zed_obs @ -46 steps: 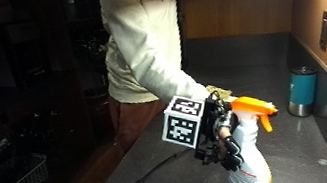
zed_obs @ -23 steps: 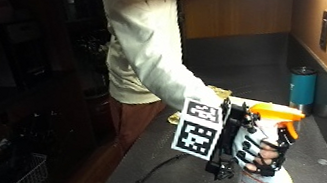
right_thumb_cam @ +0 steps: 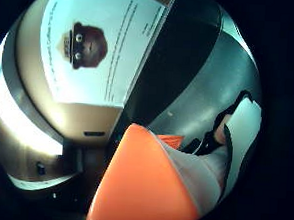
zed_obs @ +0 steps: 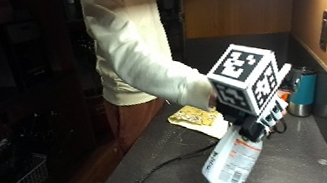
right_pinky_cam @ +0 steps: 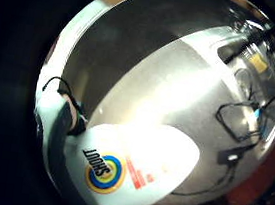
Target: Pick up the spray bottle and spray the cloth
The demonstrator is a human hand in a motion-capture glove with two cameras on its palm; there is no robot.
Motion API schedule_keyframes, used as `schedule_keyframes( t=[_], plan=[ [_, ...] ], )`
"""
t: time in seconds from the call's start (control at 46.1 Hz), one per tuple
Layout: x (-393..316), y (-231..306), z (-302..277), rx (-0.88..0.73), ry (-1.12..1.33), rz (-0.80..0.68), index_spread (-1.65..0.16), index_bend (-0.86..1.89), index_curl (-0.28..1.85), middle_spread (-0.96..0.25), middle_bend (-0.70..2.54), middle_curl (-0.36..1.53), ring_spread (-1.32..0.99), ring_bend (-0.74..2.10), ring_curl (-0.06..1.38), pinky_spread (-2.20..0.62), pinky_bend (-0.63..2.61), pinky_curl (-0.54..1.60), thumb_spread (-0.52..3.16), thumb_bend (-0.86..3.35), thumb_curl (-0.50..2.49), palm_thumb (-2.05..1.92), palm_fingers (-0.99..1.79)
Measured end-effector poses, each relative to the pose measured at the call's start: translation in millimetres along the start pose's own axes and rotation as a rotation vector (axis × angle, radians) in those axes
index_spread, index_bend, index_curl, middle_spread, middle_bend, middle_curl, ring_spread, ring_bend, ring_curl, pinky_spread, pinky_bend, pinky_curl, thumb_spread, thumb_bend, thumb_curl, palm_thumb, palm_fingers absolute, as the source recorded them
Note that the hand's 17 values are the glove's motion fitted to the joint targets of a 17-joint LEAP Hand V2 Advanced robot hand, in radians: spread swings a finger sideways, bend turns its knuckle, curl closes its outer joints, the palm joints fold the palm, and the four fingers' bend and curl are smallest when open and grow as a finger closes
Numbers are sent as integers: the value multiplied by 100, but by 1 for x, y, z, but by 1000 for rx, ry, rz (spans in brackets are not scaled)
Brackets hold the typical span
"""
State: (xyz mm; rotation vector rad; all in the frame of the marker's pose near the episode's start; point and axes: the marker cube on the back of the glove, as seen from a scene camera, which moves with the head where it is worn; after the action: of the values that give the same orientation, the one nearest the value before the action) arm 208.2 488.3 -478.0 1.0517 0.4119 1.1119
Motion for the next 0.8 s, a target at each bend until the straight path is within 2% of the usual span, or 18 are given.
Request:
schedule_keyframes(
  t=[0.195, 0.39, 0.477, 0.803],
  plan=[
    [-50, 46, 11, -235, 329, -236, -16, 48, 53, -13, 61, 51, -14, 66, 46, -19, 28, 36, 13, -3, 70, 95, 140],
    [-102, 115, 49, -359, 654, -505, -15, 49, 53, -13, 62, 51, -14, 66, 46, -19, 29, 37, 11, -3, 72, 94, 140],
    [-121, 143, 62, -390, 771, -612, -15, 49, 53, -13, 62, 51, -14, 67, 46, -20, 29, 37, 11, -3, 72, 94, 140],
    [-184, 248, 134, -368, 1149, -767, -15, 49, 53, -13, 62, 51, -14, 67, 46, -20, 30, 37, 10, -3, 74, 94, 140]
  ],
)
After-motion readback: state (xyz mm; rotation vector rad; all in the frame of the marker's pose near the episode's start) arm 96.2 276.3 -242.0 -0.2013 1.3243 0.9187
